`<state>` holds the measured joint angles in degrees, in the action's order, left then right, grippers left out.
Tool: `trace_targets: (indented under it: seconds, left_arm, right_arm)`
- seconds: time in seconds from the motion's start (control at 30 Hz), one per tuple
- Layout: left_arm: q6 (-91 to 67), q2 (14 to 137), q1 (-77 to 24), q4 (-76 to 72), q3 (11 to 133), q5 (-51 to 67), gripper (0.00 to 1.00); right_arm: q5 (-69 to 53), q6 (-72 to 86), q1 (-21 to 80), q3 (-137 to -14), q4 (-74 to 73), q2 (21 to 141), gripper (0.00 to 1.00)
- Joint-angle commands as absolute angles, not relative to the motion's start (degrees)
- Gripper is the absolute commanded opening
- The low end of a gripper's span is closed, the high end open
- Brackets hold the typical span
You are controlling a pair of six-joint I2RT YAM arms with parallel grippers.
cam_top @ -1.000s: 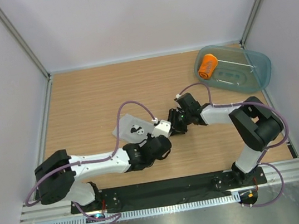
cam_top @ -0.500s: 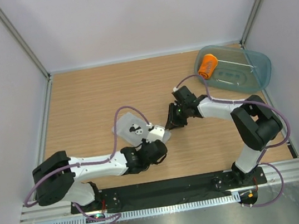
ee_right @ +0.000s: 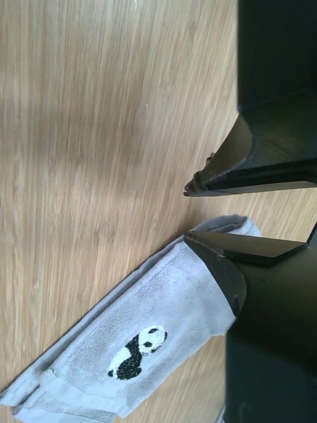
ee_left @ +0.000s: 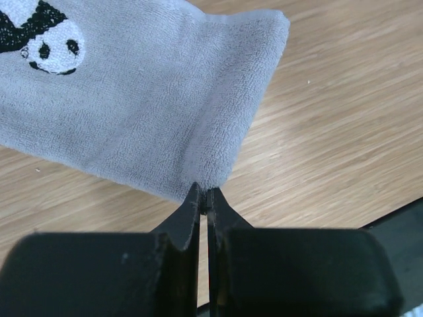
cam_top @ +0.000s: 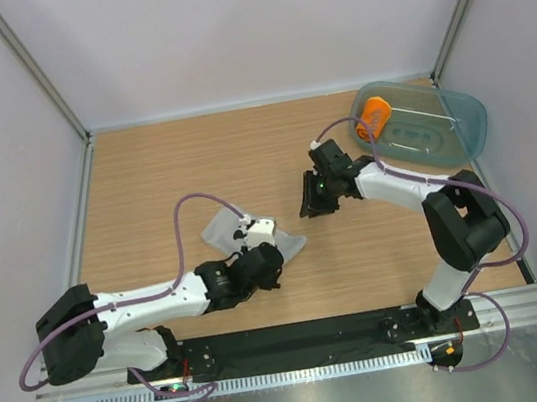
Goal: Roll the towels
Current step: Roll the towel
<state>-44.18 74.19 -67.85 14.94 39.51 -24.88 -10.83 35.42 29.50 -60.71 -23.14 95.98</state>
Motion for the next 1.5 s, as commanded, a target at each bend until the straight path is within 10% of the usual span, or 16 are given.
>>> trace_targets:
  seconds: [0.0, 0.7, 1.47]
  left_arm:
    - [-50.5, 71.4, -65.6, 14.5, 38.9, -21.4, 0.00]
    - [-71.5, 64.3, -49.3, 12.7, 28.3, -3.7, 0.00]
    - [-69.8, 69.3, -41.2, 12.5, 26.2, -0.4, 0.00]
  right_arm:
    - [-7.3, 32.5, 29.3, -63.2, -26.0, 90.7, 0.36]
    - [-23.0, 37.2, 38.9, -41.8, -0.8, 71.8, 0.31]
    - [-27.2, 38.3, 42.9, -38.6, 20.6, 88.4, 0.25]
